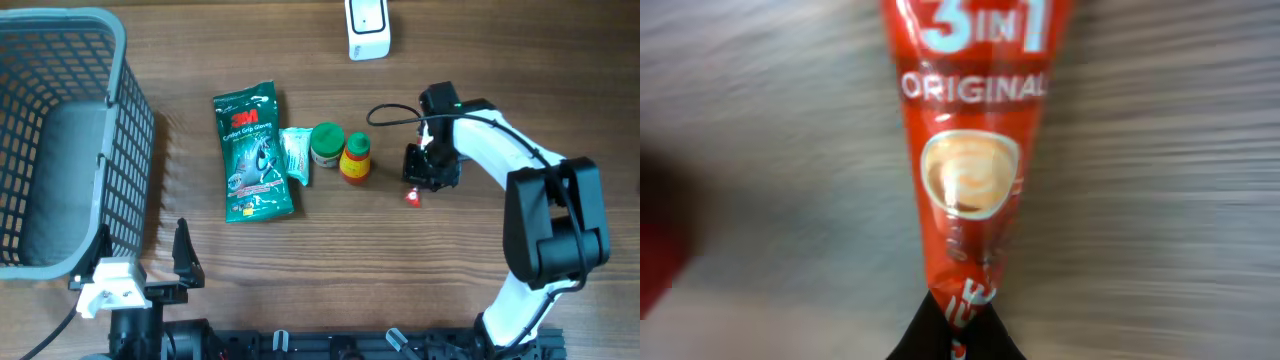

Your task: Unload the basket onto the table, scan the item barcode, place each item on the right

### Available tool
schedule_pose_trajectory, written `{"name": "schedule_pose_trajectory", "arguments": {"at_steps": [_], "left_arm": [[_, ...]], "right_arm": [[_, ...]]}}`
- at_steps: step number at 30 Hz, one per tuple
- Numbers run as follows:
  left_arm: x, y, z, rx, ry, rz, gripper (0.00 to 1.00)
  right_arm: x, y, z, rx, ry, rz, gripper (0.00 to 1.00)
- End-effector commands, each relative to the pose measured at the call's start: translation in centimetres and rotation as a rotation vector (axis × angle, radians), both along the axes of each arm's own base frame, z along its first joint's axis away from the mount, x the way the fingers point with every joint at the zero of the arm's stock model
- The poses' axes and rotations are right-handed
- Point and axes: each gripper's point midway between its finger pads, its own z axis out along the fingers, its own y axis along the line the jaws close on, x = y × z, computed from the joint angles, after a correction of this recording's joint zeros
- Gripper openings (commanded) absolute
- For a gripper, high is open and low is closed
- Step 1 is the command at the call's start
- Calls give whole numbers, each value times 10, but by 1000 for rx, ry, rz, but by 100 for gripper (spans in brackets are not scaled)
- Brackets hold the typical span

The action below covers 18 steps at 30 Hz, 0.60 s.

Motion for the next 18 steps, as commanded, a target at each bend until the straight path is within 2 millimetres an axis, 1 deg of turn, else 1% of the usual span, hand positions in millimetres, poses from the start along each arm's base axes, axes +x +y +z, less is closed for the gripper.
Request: {"name": "schedule_pose_trajectory", "arguments": {"at_steps": [1,2,3,7,9,11,14,18], "left_arm": [[-1,2,1,-12,-10,12,100],[-1,2,1,-12,-10,12,100],[-1,2,1,-12,-10,12,100],[-1,2,1,-12,-10,12,100],[-1,2,1,-12,-10,12,100],[-1,2,1,-12,-10,12,100],[-1,2,1,-12,-10,12,100],[-1,2,1,-12,-10,12,100]], "right_arm": [[-8,57,60,517,-1,80,4],[-14,58,70,565,28,57,4],[-25,53,79,585,89,13,4],[-66,36,94,564,333,-110,5],[-87,33,109,564,471,-173,4],[-101,33,124,580,581,-227,4],[-96,41,133,643,599,-276,4],[-93,45,137,613,711,-435,4]]}}
